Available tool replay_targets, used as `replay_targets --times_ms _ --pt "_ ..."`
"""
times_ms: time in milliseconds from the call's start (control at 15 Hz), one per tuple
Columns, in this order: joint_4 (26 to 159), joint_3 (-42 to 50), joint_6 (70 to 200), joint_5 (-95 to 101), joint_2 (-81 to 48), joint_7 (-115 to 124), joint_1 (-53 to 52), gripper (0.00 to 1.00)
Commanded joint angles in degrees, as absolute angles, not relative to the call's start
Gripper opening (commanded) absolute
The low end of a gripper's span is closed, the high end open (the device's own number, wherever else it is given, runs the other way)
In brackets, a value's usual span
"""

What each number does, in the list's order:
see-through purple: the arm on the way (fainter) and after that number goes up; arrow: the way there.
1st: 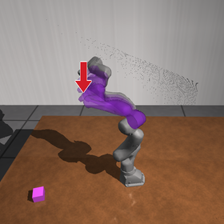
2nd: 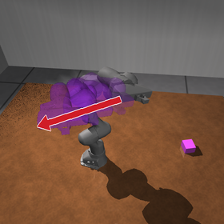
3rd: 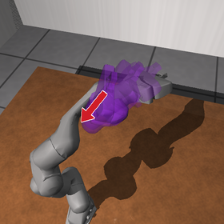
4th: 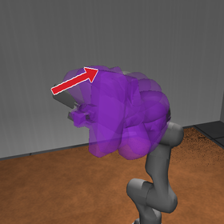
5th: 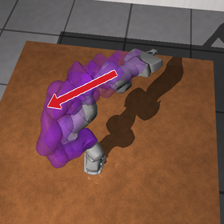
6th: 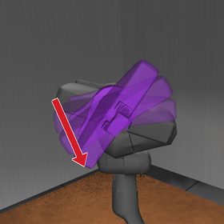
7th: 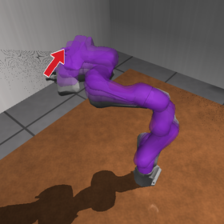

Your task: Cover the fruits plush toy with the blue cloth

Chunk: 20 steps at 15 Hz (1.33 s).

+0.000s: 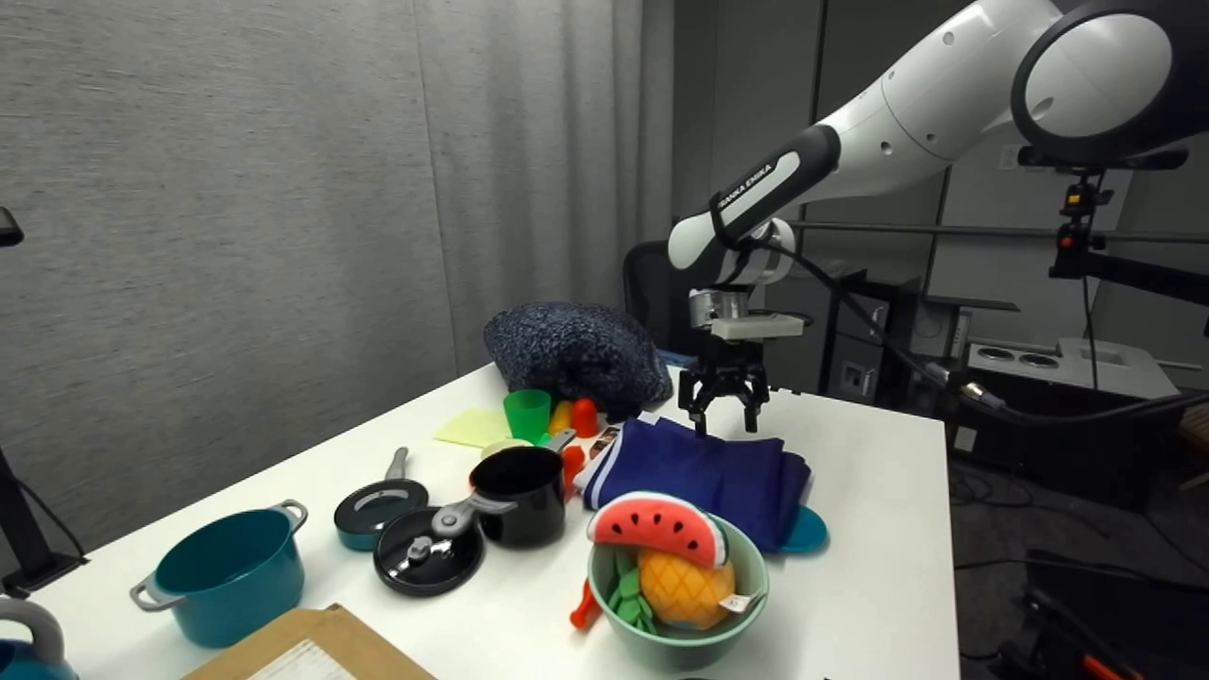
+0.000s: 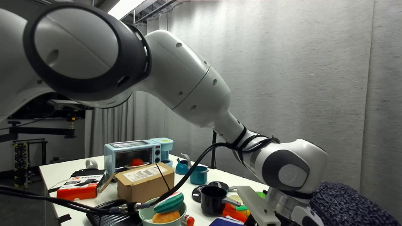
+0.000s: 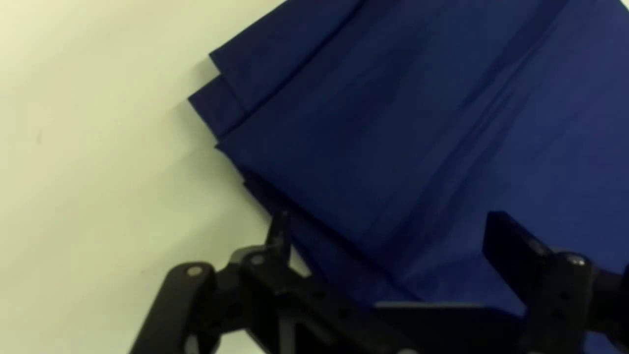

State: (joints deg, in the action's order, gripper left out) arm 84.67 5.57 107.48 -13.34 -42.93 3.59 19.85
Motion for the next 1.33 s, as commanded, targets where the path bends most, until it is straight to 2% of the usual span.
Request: replay_targets --times_ms 0,800,1267 --pt "84.17 5.76 108.11 -13.25 -43.66 3.30 17.74 1.00" --pt "83.25 7.60 114.30 -4.90 -46.26 5.69 12.11 1.00" --pt "82.43 9.49 115.27 -3.41 -46.91 6.34 13.21 1.00"
